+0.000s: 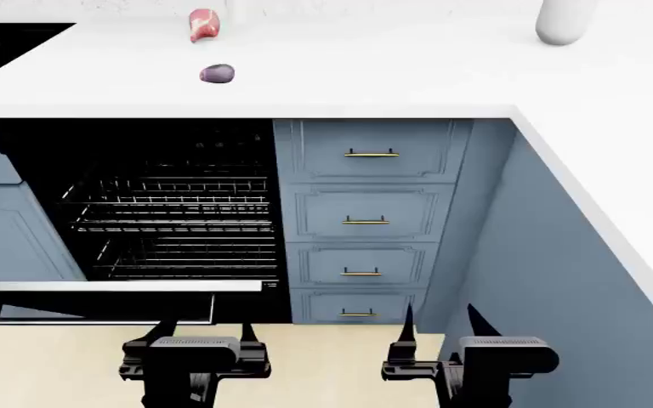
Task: Close the dishwasher door
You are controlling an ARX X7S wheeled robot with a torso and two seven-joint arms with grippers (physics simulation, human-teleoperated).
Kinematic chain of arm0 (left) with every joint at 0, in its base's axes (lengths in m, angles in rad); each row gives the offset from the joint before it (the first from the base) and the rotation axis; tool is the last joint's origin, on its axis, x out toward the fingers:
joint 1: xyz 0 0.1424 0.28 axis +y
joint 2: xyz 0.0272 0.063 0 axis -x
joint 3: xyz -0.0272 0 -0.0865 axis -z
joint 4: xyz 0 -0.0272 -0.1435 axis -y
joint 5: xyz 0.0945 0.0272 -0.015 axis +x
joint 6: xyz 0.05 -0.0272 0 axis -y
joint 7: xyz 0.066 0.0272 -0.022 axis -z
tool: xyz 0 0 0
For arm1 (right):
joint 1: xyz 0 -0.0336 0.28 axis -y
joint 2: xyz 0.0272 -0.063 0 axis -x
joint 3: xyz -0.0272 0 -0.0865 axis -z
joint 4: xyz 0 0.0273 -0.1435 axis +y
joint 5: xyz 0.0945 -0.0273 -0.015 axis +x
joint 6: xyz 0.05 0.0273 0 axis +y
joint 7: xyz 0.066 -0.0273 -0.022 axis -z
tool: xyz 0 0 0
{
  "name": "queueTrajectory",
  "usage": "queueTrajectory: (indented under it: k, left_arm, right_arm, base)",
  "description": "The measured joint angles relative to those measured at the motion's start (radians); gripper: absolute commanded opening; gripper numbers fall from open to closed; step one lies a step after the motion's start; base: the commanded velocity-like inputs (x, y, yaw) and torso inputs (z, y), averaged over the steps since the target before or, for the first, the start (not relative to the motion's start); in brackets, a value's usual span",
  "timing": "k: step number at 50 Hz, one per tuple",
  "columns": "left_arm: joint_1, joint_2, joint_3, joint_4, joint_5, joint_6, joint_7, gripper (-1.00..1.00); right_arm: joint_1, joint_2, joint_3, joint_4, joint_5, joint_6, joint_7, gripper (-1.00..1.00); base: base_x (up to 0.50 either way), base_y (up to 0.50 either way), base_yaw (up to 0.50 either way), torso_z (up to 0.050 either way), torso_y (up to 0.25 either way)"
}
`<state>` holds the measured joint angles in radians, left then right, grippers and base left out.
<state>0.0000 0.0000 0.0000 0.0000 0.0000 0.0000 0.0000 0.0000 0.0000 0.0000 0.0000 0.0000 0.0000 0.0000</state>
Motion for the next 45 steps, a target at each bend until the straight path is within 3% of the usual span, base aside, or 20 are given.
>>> queueTrajectory:
  k: [12, 22, 30, 38, 45]
  left_arm:
    - [-0.001, -0.022, 0.026, -0.024, -0.03, 0.028, -0.024, 1.0]
    - [-0.011, -0.038, 0.049, -0.173, -0.056, 0.164, -0.035, 1.0]
    - [-0.062, -0.04, 0.063, -0.439, -0.077, 0.373, -0.021, 1.0]
    - [-0.181, -0.024, 0.052, -0.889, -0.095, 0.699, 0.025, 1.0]
    - [-0.22, -0.013, 0.0, -1.101, -0.108, 0.864, 0.1, 1.0]
  right_arm:
    - [0.002, 0.023, -0.033, 0.015, 0.017, -0.019, 0.031, 1.0]
    - [0.012, 0.039, -0.064, 0.156, 0.034, -0.133, 0.048, 1.0]
    - [0.066, 0.041, -0.088, 0.429, 0.033, -0.323, 0.061, 1.0]
    - [0.189, 0.03, -0.127, 0.893, 0.004, -0.634, 0.106, 1.0]
    - [0.235, 0.028, -0.17, 1.103, -0.006, -0.787, 0.147, 1.0]
  base:
    - [0.0, 0.0, 0.0, 0.0, 0.0]
    - [0.0, 0.0, 0.0, 0.0, 0.0]
    - [0.0, 0.0, 0.0, 0.0, 0.0]
    - [0.0, 0.0, 0.0, 0.0, 0.0]
    - [0.0, 0.0, 0.0, 0.0, 0.0]
